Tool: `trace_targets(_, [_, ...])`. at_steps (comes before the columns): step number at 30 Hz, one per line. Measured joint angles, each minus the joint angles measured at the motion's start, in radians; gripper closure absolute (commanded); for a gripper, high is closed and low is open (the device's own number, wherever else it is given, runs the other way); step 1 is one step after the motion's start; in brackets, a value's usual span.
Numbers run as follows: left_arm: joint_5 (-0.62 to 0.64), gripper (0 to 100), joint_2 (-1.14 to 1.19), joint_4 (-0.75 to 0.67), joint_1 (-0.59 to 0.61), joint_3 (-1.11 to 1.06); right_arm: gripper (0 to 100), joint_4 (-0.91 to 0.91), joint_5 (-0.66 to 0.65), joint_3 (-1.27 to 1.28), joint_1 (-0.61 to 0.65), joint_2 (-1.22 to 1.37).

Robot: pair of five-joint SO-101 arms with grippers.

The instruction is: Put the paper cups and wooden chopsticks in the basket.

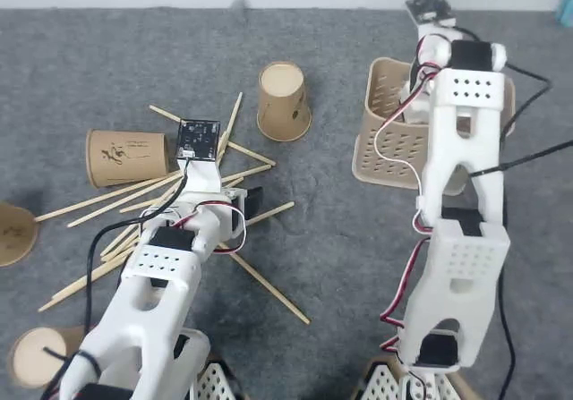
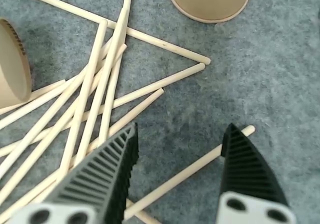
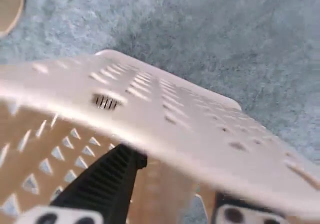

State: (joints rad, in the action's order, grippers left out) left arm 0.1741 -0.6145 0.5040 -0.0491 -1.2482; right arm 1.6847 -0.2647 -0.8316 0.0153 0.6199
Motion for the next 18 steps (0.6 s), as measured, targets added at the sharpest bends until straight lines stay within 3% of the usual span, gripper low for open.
trace_targets(18, [0.0,74,0.0,0.0,0.0,0.0,99.1,0.072,-0.002,0.028,0.0,-0.066])
